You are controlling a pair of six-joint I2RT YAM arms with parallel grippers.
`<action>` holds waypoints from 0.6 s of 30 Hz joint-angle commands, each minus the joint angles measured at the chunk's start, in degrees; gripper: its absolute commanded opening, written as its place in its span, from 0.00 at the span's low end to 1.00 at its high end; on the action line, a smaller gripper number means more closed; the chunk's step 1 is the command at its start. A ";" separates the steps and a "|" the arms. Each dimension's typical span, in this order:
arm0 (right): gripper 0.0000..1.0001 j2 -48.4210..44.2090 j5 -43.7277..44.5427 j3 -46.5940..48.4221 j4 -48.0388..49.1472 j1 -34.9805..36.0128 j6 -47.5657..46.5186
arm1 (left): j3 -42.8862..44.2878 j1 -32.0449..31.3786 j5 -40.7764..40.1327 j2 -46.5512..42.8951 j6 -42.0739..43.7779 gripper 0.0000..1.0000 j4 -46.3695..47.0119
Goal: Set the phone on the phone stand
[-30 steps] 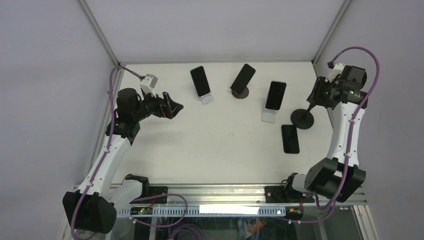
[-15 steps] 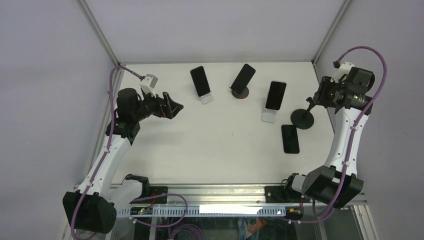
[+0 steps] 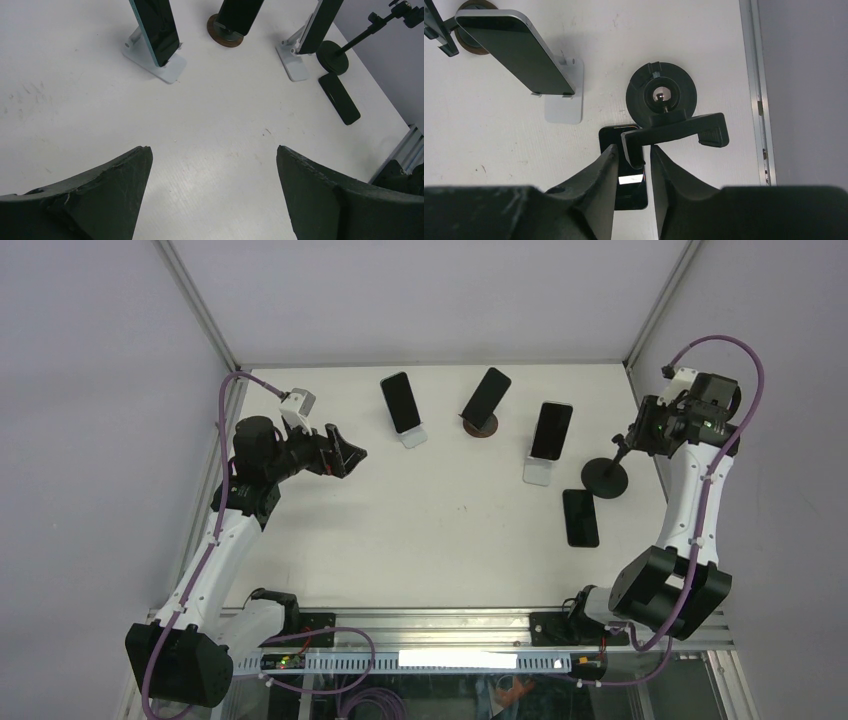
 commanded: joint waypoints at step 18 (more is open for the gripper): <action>0.00 0.20 -0.32 2.22 2.69 -0.62 -2.25 | 0.24 0.25 1.48 -0.40 -0.81 0.99 0.44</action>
